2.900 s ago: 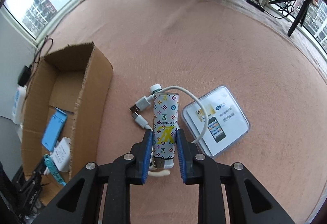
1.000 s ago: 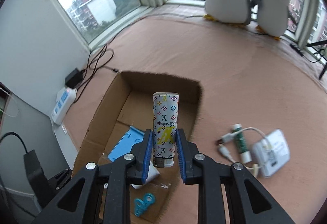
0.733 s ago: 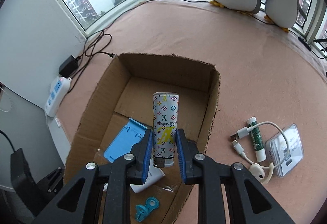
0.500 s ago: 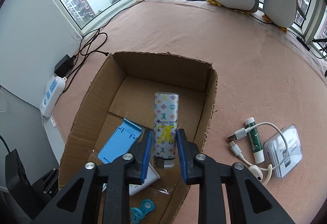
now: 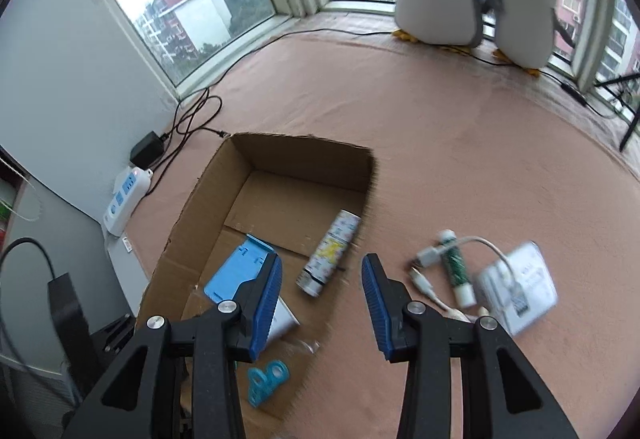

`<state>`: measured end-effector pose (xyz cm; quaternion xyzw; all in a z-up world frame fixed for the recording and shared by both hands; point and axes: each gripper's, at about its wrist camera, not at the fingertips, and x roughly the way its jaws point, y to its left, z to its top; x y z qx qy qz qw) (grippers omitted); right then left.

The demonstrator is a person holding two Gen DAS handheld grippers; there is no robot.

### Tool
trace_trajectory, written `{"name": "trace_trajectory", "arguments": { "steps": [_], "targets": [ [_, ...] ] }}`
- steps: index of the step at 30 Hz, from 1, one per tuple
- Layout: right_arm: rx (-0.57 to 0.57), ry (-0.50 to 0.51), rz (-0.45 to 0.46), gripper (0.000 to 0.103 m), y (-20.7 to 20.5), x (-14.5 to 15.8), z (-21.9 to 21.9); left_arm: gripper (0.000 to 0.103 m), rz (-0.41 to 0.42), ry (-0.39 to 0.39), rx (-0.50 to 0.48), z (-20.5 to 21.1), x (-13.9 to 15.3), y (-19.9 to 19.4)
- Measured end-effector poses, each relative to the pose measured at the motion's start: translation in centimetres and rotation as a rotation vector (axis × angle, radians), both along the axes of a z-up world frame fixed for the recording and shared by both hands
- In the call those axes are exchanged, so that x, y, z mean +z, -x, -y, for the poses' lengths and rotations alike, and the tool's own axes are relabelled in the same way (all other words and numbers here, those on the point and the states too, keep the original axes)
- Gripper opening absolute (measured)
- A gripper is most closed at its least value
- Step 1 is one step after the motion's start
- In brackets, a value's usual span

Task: Organize rigid objects
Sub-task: 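Move the right gripper to the white earphone and grasp its hook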

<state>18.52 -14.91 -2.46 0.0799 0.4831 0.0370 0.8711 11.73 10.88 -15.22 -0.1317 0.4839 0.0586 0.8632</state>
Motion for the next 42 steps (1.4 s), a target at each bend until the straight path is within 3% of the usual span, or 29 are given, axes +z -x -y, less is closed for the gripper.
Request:
{"name": "trace_trajectory", "arguments": {
  "steps": [5,9,16,20,28,42],
  "targets": [
    [-0.056,-0.049,0.007,0.038,2.1,0.1,3.5,0.039,-0.001,-0.001,0.000,0.0,0.0,0.0],
    [-0.082,-0.045,-0.032,0.038,2.7,-1.4,5.6,0.039,0.000,0.000,0.001,0.0,0.0,0.0],
    [-0.087,-0.055,-0.089,0.038,2.3,-4.3,6.7,0.039,-0.004,-0.004,-0.003,0.1,0.2,0.1],
    [-0.140,-0.005,-0.131,0.038,1.9,-5.3,7.3,0.039,-0.006,-0.003,-0.005,0.1,0.3,0.1],
    [-0.199,-0.050,-0.164,0.037,2.7,-6.7,8.9,0.040,-0.006,-0.005,-0.007,0.2,0.2,0.0],
    [-0.256,-0.131,-0.189,0.020,2.1,-8.7,10.2,0.039,-0.006,-0.006,-0.007,0.2,0.2,0.0]
  ]
}}
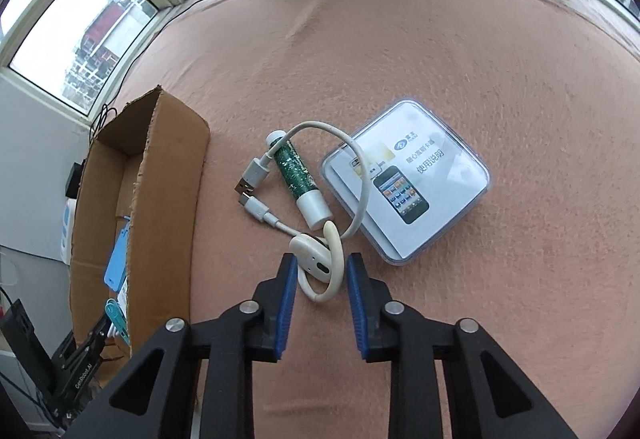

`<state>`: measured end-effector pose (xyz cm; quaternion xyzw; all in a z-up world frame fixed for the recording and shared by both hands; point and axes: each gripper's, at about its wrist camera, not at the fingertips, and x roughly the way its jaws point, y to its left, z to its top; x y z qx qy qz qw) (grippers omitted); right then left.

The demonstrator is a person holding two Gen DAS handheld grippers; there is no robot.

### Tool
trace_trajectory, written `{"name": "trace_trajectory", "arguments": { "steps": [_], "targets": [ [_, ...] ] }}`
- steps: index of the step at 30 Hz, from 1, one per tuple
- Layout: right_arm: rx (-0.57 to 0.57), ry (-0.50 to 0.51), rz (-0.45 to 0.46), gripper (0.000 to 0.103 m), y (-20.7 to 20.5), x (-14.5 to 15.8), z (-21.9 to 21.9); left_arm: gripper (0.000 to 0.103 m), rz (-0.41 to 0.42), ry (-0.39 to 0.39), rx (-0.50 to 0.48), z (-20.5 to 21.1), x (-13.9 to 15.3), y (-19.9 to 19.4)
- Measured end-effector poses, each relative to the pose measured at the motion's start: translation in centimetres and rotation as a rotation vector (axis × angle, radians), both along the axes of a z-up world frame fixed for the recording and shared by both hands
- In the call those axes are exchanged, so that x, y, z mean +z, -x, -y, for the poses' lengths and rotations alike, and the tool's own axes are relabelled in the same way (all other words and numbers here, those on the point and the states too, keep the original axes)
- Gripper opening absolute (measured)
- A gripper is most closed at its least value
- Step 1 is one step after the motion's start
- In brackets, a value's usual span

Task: Organize rigid objects
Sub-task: 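Move the right gripper to the white earphone and grasp its hook, then carry the white earphone into the box and open the right gripper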

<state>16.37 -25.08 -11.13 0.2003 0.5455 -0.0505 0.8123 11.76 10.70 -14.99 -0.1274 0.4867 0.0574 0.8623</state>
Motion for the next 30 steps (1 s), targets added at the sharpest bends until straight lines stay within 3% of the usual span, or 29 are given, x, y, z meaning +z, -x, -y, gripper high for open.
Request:
{"name": "trace_trajectory", "arguments": {
  "steps": [13,22,30],
  "targets": [
    [0.013,-0.024,0.016,0.006,0.9,0.3,-0.2,0.039,0.000,0.002,0.002,0.0,0.0,0.0],
    [0.016,-0.044,0.060,0.005,2.6,2.0,-0.4,0.039,0.000,0.001,0.001,0.0,0.0,0.0],
    [0.082,-0.071,0.149,0.005,3.8,5.6,-2.8,0.039,0.001,0.001,0.001,0.1,0.0,0.0]
  ]
}}
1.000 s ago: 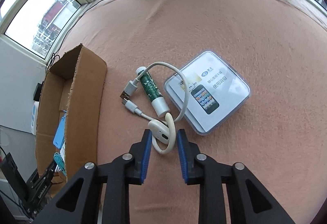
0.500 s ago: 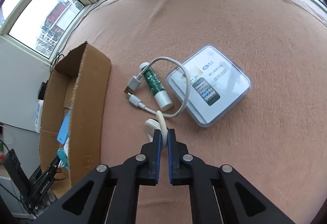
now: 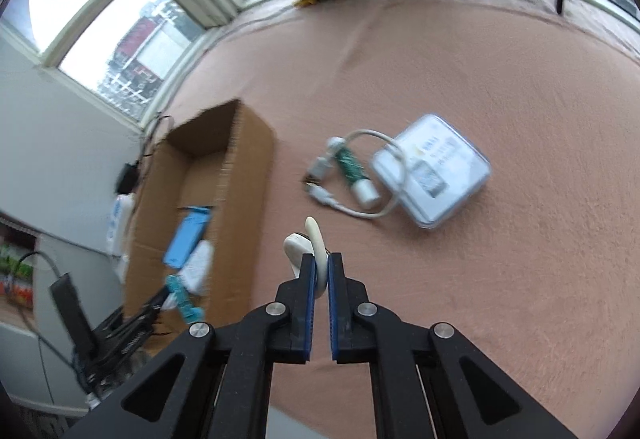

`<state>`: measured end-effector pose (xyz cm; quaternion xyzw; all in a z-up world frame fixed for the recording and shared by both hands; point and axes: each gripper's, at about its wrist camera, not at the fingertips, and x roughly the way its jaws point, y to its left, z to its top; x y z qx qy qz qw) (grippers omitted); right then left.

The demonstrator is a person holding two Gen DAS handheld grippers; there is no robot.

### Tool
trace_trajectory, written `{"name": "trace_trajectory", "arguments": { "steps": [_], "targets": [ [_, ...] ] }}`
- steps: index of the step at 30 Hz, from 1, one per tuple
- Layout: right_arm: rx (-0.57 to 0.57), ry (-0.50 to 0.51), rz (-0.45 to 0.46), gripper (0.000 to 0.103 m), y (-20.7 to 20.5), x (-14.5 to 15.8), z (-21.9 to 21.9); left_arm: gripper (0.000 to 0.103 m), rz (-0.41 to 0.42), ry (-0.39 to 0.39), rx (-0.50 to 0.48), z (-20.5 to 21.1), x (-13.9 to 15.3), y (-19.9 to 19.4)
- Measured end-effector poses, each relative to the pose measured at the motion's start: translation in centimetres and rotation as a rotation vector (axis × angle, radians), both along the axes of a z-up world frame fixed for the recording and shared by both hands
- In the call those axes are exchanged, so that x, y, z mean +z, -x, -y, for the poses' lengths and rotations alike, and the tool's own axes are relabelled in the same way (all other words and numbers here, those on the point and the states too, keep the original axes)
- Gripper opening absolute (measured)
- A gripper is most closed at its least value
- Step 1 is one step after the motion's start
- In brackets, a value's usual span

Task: Organize rigid objects
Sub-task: 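Carry the white earphone into the box and open the right gripper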

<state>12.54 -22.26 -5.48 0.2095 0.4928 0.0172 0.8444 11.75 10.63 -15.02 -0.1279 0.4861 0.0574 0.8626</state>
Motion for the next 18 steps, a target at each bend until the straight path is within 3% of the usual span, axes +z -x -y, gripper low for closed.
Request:
{"name": "trace_trajectory", "arguments": {
  "steps": [9,18],
  "targets": [
    [0.146,0.006,0.068,0.005,-1.2,3.1,-5.9,0.039,0.001,0.000,-0.001,0.0,0.0,0.0],
    [0.254,0.089,0.036,0.005,-3.9,2.4,-10.9,0.039,0.001,0.005,-0.003,0.0,0.0,0.1]
  ]
}}
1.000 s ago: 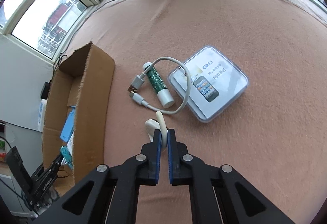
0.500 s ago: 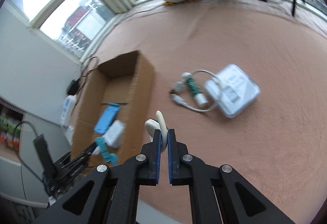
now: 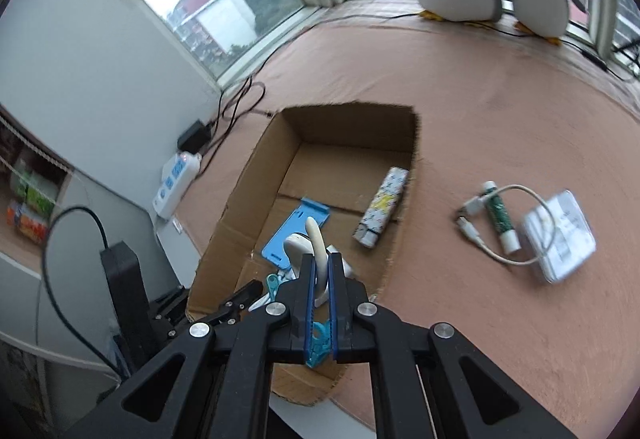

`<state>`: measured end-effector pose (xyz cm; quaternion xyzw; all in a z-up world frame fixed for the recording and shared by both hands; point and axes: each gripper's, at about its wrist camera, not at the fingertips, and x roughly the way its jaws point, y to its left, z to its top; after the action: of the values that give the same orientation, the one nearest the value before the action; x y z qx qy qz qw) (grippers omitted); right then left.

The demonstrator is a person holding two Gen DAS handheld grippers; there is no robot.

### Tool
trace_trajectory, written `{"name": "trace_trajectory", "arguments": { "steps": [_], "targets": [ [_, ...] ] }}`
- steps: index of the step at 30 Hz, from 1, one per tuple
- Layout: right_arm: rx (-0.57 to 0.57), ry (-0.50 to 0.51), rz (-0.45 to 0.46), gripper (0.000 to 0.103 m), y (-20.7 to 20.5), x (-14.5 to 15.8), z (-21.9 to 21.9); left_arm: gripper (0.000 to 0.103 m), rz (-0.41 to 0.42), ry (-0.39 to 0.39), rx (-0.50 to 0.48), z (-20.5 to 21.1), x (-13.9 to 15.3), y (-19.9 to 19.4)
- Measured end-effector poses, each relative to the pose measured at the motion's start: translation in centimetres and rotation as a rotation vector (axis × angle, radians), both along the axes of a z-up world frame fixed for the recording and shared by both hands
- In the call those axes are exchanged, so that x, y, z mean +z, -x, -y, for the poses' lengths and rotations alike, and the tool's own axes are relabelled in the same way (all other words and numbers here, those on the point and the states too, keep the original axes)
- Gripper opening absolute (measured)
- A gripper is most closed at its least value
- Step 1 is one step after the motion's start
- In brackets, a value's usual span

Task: Organize rigid objects
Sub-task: 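Carry the white earphone into the box and open the right gripper, then move the right gripper to the white USB cable and grasp it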

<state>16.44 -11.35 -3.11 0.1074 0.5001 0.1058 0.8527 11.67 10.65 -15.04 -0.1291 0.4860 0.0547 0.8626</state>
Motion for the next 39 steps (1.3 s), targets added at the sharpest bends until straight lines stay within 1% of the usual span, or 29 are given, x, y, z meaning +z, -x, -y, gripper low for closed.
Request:
{"name": "trace_trajectory", "arguments": {
  "steps": [3,10,17,19,20,21,24,29,32,35,39],
  "targets": [
    [0.021,0.068,-0.005,0.005,0.1,-0.6,-1.1,0.039,0.001,0.000,0.000,0.0,0.0,0.0],
    [0.021,0.133,-0.034,0.005,0.6,-2.0,-1.3,0.039,0.002,0.003,0.000,0.1,0.0,0.0],
    [0.008,0.156,-0.055,0.006,0.9,-2.8,-0.8,0.039,0.002,0.003,0.000,0.1,0.0,0.0],
    [0.004,0.151,-0.057,0.009,0.9,-2.7,-0.7,0.039,0.001,0.003,0.000,0.1,0.0,0.0],
    [0.001,0.144,-0.059,0.013,0.9,-2.7,-0.5,0.039,0.002,0.003,0.000,0.1,0.0,0.0],
    [-0.005,0.138,-0.059,0.015,0.9,-2.6,-0.3,0.039,0.002,0.002,0.000,0.1,-0.1,0.0],
    [-0.013,0.112,-0.062,0.015,0.9,-2.5,0.0,0.039,0.003,0.003,0.001,0.2,-0.1,0.1],
    [-0.026,0.100,-0.044,0.015,1.2,-1.9,0.5,0.039,0.003,0.001,0.000,0.3,-0.1,0.1],
    [-0.055,0.081,-0.018,0.016,1.7,-1.1,1.8,0.039,0.003,-0.001,-0.001,0.3,-0.2,0.2],
    [-0.087,0.057,-0.008,0.019,2.1,-0.6,3.5,0.039,0.003,0.000,0.000,0.3,-0.2,0.2],
    [-0.144,0.027,-0.005,0.021,2.8,-0.5,6.4,0.039,0.003,0.000,-0.001,0.3,-0.2,0.2]
  ]
}}
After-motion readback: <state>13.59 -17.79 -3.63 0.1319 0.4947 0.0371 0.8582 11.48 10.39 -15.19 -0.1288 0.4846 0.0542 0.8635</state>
